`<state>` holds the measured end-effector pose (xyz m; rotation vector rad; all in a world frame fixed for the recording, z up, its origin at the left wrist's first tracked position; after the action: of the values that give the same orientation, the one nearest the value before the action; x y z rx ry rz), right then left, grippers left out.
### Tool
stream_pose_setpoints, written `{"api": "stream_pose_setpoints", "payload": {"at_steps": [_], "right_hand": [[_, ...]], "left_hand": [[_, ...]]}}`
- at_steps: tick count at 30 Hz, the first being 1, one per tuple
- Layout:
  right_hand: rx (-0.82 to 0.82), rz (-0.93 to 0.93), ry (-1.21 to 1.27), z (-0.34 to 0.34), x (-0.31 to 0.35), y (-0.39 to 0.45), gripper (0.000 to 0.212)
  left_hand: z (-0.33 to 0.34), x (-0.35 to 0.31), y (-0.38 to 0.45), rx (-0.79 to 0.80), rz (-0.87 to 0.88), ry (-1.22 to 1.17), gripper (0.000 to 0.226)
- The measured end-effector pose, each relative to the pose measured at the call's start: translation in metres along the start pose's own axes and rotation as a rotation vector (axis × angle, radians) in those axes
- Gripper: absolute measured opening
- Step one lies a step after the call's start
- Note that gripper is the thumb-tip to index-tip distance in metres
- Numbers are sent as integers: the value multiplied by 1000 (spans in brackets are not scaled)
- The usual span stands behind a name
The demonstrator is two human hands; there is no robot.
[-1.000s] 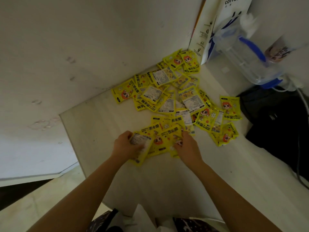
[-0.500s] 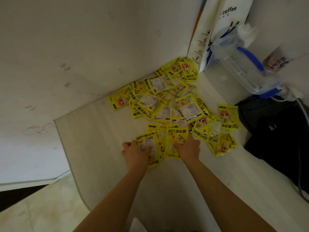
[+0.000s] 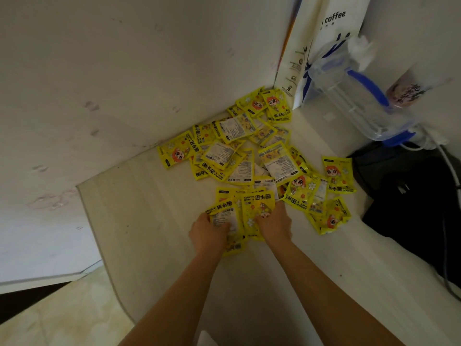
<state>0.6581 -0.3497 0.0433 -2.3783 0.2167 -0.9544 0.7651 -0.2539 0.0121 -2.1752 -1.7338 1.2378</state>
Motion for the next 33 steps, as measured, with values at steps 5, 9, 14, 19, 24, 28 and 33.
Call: {"api": "stream_pose_setpoints", "payload": {"at_steps": [5,9,14,19,24,28,33], "right_hand": [[-11,-35,113,-15,-8,2,54],[7,-77,122,-30,-13,8,22],[-11,-95,181,-50,-9,18,33],[43,-95,295,-54,4,29,29],[35,-43,282,-43,3,39,22],[37,-8,258,-36,-1,42,24],[23,5,273,-33,-2,43,28]], "left_hand": [[-19,3,5,-27,30,-80,28],[-32,2,9,-5,16,-185,25],[-37,-9,8,22,29,-286,34],[-27,-25,8,93,40,-358,66],[-11,-31,11,80,-22,-259,30],[-2,-34,13,31,18,-149,31],[4,-41,12,19,18,26,50]]}}
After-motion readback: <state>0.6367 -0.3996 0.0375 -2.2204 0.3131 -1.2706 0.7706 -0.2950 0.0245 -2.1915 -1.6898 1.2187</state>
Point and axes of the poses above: each hand's wrist, its own y-axis towards the middle knuckle, its own z-axis out of the palm, x = y × z, the point moved 1 cm from there along y, towards the middle knuckle, and after that the axes turned 8 degrees about y, right-handed, at the moved point
